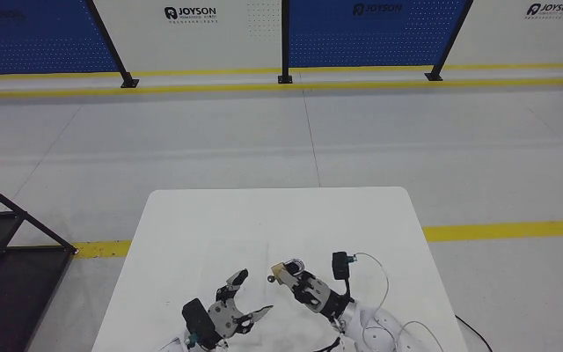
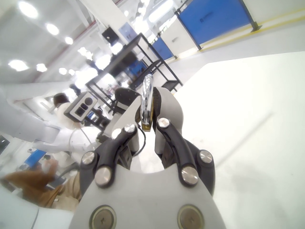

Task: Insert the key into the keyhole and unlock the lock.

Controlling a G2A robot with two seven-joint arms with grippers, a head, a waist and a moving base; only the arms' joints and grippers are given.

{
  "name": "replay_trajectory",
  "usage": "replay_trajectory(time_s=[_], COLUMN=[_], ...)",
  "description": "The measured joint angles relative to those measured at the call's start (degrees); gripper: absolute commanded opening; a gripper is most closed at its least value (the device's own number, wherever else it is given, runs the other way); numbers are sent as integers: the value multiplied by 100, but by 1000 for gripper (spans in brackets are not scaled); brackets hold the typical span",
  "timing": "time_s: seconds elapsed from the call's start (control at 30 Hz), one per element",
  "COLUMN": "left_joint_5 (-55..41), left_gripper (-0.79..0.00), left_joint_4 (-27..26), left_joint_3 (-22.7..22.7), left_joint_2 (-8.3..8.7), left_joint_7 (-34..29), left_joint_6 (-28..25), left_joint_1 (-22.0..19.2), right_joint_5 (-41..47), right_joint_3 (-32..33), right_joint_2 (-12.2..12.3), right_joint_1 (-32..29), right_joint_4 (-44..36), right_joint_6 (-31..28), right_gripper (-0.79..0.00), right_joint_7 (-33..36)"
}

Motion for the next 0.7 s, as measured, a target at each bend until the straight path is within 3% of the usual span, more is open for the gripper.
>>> replay_trajectory(time_s=[0.3,0.4,0.5,0.53,0.57,0.63,0.67,0.7], left_joint_5=[-448,-582,-673,-672,-667,-658,-652,-647], left_gripper=[0,0,0,0,0,0,0,0], left_joint_4=[-512,-673,-746,-743,-735,-712,-700,-685], left_joint_3=[-1803,-2173,-2264,-2271,-2270,-2236,-2220,-2201], left_joint_2=[325,345,338,335,331,316,310,303], left_joint_7=[-319,-340,-267,-265,-267,-276,-280,-281], left_joint_6=[-176,1,-57,-72,-80,-95,-104,-122], left_joint_1=[1186,1471,1590,1592,1585,1557,1540,1516], right_joint_5=[202,221,143,97,57,-23,-59,-84], right_joint_3=[-980,-1438,-1818,-1927,-2029,-2213,-2272,-2332], right_joint_2=[-310,-473,-660,-715,-769,-872,-908,-948], right_joint_1=[975,1365,1686,1765,1838,1979,2027,2076], right_joint_4=[689,997,1285,1360,1428,1576,1630,1683], right_joint_6=[1493,1754,2184,2318,2435,2656,2741,2818], right_gripper=[-785,-785,-785,-742,-486,-299,-95,0], right_joint_7=[1631,2211,2375,2398,2424,2487,2514,2536])
